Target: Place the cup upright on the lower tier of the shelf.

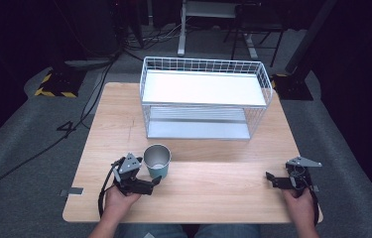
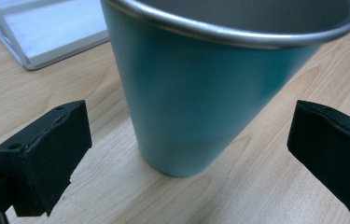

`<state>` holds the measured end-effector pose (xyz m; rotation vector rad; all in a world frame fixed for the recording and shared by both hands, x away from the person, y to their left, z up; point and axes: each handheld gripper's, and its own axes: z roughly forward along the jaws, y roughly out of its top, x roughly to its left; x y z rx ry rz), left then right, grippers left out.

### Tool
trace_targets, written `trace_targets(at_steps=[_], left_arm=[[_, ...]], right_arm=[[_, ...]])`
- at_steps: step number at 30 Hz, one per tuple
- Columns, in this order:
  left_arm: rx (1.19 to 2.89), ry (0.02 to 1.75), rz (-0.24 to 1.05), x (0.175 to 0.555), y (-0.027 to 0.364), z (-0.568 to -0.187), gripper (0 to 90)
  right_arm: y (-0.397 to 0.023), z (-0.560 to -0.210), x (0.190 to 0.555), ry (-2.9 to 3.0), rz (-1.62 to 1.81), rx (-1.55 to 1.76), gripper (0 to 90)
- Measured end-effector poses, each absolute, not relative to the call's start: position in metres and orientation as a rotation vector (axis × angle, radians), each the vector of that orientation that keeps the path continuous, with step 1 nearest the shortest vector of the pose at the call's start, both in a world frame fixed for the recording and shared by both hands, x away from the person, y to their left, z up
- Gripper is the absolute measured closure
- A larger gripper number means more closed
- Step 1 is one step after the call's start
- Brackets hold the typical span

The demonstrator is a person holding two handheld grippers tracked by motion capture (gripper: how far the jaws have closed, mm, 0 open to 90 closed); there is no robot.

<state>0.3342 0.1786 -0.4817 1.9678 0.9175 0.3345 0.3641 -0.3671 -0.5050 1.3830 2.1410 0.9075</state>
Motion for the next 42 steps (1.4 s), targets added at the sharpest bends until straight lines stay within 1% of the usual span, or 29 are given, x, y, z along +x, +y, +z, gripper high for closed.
trace_targets(at_steps=[5, 11, 14, 19, 20, 23, 24, 42], left_arm=[[1.977, 0.913, 0.319, 0.34, 0.173, -0.485, 0.5], [1.994, 0.912, 0.306, 0.346, 0.165, -0.489, 2.8], [2.015, 0.902, 0.316, 0.348, 0.162, -0.49, 6.7], [2.031, 0.894, 0.317, 0.351, 0.159, -0.492, 10.5], [2.036, 0.887, 0.322, 0.351, 0.159, -0.492, 14.9], [2.038, 0.891, 0.33, 0.351, 0.158, -0.493, 15.8], [2.044, 0.87, 0.341, 0.351, 0.158, -0.492, 21.4], [2.042, 0.88, 0.344, 0.348, 0.156, -0.485, 22.4]], right_arm=[[-0.367, -0.505, 0.364, 2.14, 0.907, 1.384, 5.9], [-0.367, -0.505, 0.364, 2.138, 0.906, 1.386, 5.9], [-0.367, -0.505, 0.364, 2.138, 0.906, 1.386, 5.9], [-0.367, -0.505, 0.364, 2.138, 0.906, 1.387, 5.9], [-0.367, -0.505, 0.364, 2.138, 0.906, 1.386, 5.9], [-0.367, -0.505, 0.364, 2.138, 0.906, 1.386, 6.0], [-0.367, -0.505, 0.364, 2.138, 0.906, 1.386, 5.9], [-0.366, -0.505, 0.364, 2.135, 0.904, 1.388, 5.9]])
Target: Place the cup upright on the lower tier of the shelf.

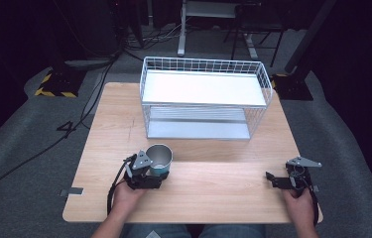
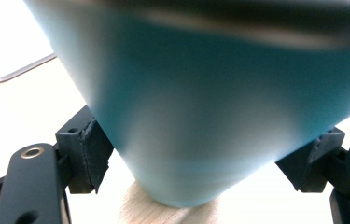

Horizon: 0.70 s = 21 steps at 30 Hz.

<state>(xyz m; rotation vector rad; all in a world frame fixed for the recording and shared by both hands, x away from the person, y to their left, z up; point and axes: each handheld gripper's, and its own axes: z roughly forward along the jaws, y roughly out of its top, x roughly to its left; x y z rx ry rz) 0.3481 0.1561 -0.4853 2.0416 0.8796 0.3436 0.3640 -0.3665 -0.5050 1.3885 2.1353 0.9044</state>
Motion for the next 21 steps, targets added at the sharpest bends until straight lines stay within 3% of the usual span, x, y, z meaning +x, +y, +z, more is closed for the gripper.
trace_targets(at_steps=[21], left_arm=[[2.02, 0.894, 0.329, 0.357, 0.146, -0.444, 22.4]], right_arm=[[-0.366, -0.505, 0.364, 2.134, 0.903, 1.392, 5.8]])
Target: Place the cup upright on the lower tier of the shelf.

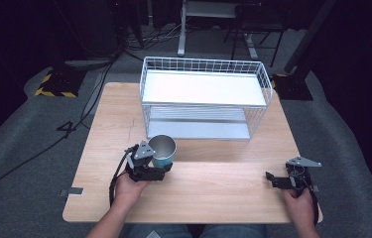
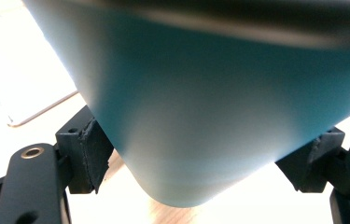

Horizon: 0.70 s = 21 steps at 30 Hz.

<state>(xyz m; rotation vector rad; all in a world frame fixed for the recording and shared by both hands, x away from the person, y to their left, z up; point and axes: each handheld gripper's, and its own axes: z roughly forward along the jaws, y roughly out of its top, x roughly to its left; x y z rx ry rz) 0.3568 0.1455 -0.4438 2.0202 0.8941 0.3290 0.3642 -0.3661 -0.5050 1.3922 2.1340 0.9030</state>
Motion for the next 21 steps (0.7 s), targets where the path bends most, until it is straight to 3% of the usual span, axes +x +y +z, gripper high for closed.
trace_targets(at_steps=[21], left_arm=[[1.954, 0.908, 0.27, 0.39, 0.12, -0.431, 22.4]], right_arm=[[-0.366, -0.505, 0.364, 2.131, 0.902, 1.396, 5.8]])
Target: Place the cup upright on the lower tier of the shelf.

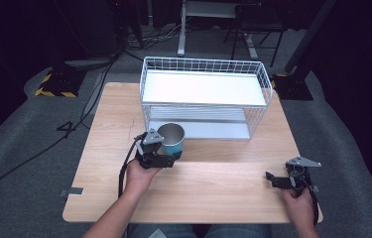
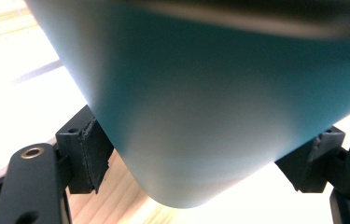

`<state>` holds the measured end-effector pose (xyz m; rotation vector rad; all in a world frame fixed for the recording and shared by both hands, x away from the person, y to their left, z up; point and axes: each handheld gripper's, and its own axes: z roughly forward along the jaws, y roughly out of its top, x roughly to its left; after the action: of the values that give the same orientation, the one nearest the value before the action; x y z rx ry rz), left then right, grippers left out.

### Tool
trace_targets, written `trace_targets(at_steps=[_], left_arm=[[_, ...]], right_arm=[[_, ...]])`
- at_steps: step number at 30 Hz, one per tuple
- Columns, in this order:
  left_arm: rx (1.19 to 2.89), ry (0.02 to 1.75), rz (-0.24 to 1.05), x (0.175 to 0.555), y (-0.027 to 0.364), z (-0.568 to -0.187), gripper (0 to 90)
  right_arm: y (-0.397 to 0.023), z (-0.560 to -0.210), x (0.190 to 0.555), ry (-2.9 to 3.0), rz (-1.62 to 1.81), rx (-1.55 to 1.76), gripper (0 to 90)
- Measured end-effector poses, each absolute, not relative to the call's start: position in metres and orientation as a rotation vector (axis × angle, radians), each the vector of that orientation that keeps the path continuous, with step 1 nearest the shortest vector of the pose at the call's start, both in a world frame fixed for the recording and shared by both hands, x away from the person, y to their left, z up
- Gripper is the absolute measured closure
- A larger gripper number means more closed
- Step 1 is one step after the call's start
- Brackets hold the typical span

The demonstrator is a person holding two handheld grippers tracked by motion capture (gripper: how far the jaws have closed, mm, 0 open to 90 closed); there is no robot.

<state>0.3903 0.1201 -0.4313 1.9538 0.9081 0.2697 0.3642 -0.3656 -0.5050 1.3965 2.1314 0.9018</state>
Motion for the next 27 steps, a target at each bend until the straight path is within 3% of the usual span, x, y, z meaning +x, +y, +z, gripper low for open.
trace_targets(at_steps=[27], left_arm=[[1.902, 0.991, 0.301, 0.446, 0.077, -0.434, 22.3]], right_arm=[[-0.366, -0.505, 0.364, 2.131, 0.902, 1.396, 5.8]])
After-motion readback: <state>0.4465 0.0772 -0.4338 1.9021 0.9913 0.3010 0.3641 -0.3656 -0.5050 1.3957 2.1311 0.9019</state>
